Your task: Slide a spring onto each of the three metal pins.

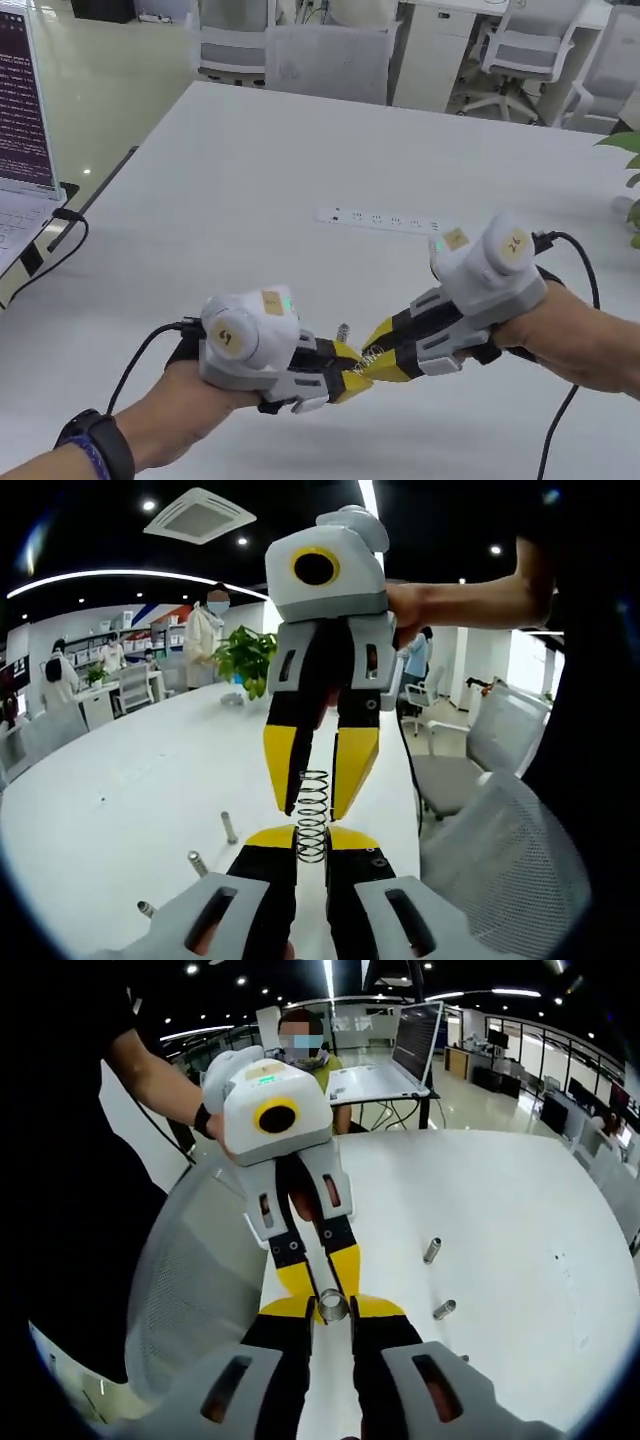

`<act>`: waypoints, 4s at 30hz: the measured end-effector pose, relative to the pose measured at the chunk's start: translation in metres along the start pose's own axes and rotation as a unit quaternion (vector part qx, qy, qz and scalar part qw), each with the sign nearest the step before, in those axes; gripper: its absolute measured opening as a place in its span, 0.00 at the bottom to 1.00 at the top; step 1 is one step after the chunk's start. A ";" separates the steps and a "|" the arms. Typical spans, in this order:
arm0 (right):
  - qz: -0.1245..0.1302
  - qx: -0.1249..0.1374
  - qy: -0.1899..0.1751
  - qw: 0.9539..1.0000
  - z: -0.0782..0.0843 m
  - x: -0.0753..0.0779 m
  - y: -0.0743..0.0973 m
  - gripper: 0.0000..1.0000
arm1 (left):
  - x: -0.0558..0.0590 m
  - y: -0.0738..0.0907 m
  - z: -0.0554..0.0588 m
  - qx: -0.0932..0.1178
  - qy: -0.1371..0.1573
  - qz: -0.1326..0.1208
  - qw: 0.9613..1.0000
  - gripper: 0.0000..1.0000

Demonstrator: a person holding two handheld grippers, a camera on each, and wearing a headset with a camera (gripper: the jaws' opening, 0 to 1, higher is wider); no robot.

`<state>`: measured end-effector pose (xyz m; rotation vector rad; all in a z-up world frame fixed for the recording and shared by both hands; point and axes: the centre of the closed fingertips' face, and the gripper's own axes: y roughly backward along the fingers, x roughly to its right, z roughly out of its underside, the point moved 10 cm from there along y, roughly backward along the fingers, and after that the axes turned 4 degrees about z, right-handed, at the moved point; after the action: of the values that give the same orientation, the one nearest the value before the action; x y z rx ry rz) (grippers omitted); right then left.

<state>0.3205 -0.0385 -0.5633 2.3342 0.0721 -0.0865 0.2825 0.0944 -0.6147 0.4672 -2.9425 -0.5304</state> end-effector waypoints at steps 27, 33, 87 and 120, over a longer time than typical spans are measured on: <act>-0.022 -0.091 0.077 0.993 -0.009 -0.002 -0.007 0.08 | 0.004 -0.005 0.000 0.002 -0.013 0.010 1.000 0.02; -0.020 -0.107 0.083 0.991 -0.006 -0.003 -0.011 0.08 | 0.005 -0.010 0.005 -0.002 -0.013 0.008 1.000 0.03; 0.049 -0.126 0.001 0.991 0.057 0.034 0.002 0.08 | 0.005 0.104 0.092 -0.067 0.134 -0.138 0.979 0.41; 0.070 -0.167 0.006 0.983 0.054 0.103 -0.002 0.08 | 0.013 0.137 0.102 -0.051 0.170 -0.204 0.963 0.43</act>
<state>0.4204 -0.0738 -0.6106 1.9984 -0.0686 0.0101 0.2148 0.2450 -0.6598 1.0472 -2.4812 -0.5706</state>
